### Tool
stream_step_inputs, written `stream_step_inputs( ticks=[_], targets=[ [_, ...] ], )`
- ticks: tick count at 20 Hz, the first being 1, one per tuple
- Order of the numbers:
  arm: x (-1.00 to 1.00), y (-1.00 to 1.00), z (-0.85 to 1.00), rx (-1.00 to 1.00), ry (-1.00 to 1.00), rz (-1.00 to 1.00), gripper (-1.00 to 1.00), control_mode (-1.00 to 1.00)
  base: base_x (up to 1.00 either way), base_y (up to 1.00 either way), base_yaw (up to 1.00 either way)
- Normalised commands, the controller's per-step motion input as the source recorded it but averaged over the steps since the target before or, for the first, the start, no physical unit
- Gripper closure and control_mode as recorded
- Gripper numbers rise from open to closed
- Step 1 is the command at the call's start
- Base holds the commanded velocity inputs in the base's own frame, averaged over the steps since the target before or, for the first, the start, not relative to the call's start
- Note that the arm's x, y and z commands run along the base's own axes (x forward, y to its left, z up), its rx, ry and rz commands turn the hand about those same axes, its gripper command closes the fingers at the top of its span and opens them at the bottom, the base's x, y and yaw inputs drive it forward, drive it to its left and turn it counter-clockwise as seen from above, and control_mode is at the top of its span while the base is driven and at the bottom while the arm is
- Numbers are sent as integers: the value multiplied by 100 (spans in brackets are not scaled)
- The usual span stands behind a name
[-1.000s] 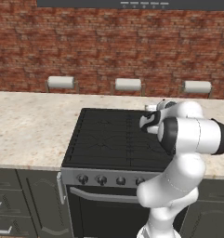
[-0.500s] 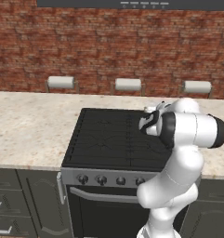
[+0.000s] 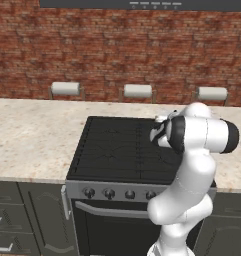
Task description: Pick the kettle from the cabinet and place it on a stove burner. Then pick the pot from the counter and place it on another stove burner. Finally, turn both burners on.
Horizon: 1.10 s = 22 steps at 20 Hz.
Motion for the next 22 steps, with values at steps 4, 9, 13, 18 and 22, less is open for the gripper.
stream_step_inputs(
  ticks=[4, 9, 13, 18, 22],
  targets=[
    [16, -12, -14, 0, 0, 0, 100, -100, 0, 0, 0],
    [19, -12, -14, 2, 0, 0, 100, -100, 0, 0, 0],
    [22, -13, -15, 3, 0, 0, 100, -100, 0, 0, 0],
    [27, -13, -15, 3, 0, 0, 100, -100, 0, 0, 0],
    [29, -14, -15, 2, 0, 0, 100, -100, 0, 0, 0]
  ],
)
